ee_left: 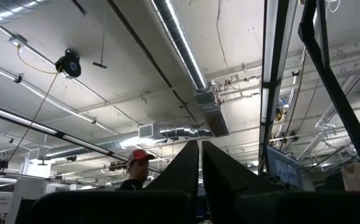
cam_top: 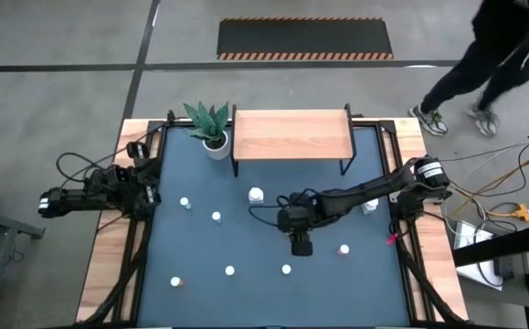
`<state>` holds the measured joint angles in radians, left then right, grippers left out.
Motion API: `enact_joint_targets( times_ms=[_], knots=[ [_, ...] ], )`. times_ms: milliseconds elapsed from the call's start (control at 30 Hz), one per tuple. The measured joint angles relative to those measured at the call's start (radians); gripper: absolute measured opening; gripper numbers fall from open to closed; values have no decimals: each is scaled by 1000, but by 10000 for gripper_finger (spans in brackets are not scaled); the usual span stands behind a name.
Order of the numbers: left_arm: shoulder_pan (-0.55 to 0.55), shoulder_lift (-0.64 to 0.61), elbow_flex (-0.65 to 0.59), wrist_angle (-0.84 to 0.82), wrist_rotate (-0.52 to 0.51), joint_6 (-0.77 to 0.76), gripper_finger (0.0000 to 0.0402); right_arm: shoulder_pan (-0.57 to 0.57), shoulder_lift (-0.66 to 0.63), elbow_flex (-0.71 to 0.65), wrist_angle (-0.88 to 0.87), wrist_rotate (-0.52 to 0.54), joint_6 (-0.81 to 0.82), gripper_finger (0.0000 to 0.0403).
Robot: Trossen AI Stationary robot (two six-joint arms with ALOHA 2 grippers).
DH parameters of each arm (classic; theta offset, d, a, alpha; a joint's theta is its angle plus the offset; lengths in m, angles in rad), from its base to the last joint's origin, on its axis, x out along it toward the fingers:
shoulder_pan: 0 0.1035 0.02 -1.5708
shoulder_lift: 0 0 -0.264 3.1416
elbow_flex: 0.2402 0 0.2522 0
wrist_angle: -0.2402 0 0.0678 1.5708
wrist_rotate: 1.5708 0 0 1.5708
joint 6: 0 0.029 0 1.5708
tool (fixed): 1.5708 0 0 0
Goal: Pick and place medicine bottles onto shelf by color
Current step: Put the right orange medicine bottle on the shelf
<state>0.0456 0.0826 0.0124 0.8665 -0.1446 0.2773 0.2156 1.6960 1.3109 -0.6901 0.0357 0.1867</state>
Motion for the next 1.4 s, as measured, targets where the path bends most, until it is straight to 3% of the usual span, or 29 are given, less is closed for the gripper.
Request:
enact_joint_targets(
  times_ms=[667, 1100, 1400],
  knots=[
    [0, 0, -2, 0, 1, -2, 3, -6, 58, -5, 16, 19, -12, 196],
    [0, 0, -2, 0, 1, -4, 3, -12, 61, -6, 20, 19, -17, 130],
    [0, 0, -2, 0, 1, -4, 3, -27, 52, -6, 15, 17, -14, 124]
  ],
)
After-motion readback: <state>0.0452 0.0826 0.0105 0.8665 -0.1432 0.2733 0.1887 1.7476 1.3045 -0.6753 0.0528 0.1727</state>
